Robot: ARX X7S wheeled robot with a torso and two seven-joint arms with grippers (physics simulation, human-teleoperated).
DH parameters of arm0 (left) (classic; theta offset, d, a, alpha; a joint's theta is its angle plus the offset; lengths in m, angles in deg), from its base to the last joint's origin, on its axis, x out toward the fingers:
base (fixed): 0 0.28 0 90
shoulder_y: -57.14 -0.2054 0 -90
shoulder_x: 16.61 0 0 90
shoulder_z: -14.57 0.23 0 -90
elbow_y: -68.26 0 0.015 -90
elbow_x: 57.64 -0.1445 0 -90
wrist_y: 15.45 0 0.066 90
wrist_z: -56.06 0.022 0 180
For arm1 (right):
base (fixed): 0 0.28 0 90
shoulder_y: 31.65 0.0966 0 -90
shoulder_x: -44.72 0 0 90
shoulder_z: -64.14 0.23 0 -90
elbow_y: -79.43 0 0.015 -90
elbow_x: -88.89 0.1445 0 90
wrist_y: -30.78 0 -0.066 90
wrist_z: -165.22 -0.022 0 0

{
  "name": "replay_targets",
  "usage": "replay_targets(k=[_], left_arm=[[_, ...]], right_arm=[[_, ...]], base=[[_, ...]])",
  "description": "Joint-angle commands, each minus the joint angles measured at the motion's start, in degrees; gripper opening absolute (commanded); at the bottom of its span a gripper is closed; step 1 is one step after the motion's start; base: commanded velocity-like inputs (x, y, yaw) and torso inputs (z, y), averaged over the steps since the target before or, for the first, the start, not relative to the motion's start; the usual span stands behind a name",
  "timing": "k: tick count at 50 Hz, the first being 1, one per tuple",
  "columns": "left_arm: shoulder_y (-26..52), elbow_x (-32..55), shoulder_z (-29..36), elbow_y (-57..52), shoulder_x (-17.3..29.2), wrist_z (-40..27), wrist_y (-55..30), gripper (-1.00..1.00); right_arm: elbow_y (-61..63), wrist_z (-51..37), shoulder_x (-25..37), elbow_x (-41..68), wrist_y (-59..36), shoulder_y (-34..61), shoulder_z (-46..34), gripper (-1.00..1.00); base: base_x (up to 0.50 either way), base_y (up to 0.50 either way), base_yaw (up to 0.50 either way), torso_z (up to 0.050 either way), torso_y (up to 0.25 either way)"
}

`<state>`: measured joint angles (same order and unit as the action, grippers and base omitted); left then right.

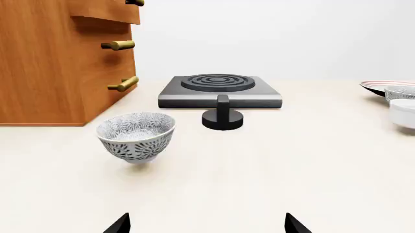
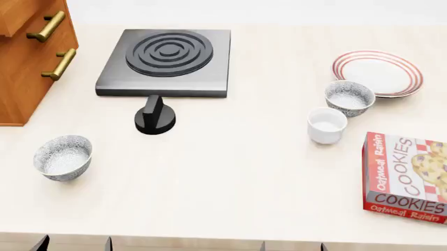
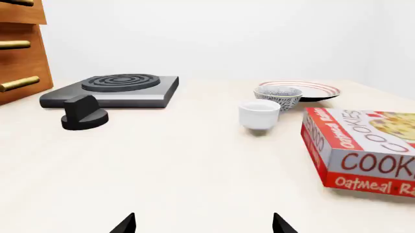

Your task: Pick the akita bowl between the plate and the ramekin and place it on the plate.

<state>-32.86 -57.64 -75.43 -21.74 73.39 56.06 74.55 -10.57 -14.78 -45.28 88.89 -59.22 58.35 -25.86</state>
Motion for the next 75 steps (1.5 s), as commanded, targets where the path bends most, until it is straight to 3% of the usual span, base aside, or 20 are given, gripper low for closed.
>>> replay_targets(k=[1,14,15,16,26,30,37,44,75], left_arm=[[0.29,1.24,-0.1,-0.27,0.58,-2.93,1.94,1.0],[0.56,3.04,2.64,-0.22,2.81,-5.56,2.2,1.0],[7.07,1.6,6.53,8.59,0.04,-8.59,8.59,1.0],[1.25,5.59,6.14,1.29,5.59,-8.84,3.42,1.0],[0.45,4.25,7.02,-4.14,6.61,-11.08,0.13,1.0],[0.0,4.93,6.95,-13.05,7.98,-11.21,-6.05,1.0],[-0.9,6.45,6.21,-23.47,9.54,-11.32,-8.88,1.0],[-1.03,7.0,6.22,-23.96,9.77,-11.55,-8.46,1.0],[-2.04,7.95,6.31,-24.45,11.14,-12.83,-5.95,1.0]], right_arm=[[0.15,-2.1,0.85,0.28,0.49,0.08,-0.8,1.0],[0.28,-4.45,2.78,2.15,1.96,0.02,-2.96,1.0],[-8.59,-6.68,0.0,8.59,8.59,7.16,-8.59,1.0],[0.0,-2.01,0.5,0.02,1.83,0.18,-0.07,1.0],[5.47,-4.15,2.55,2.37,0.38,-0.7,-2.02,1.0],[13.02,-4.77,3.84,1.76,-2.99,-0.81,-2.68,1.0],[25.92,-5.43,5.26,3.82,-8.41,-0.78,-1.74,1.0],[32.21,-6.6,6.17,5.08,-11.49,-0.12,-0.79,1.0],[34.19,-9.83,8.92,2.11,-6.76,-1.97,-2.83,1.0]], base=[[0.0,0.0,0.0,0.0,0.0],[0.0,0.0,0.0,0.0,0.0],[0.0,0.0,0.0,0.0,0.0],[0.0,0.0,0.0,0.0,0.0],[0.0,0.0,0.0,0.0,0.0],[0.03,0.0,0.0,0.0,0.0],[0.41,0.0,0.0,0.0,0.0],[0.5,0.0,0.0,0.0,0.0],[0.5,0.0,0.0,0.0,0.0]])
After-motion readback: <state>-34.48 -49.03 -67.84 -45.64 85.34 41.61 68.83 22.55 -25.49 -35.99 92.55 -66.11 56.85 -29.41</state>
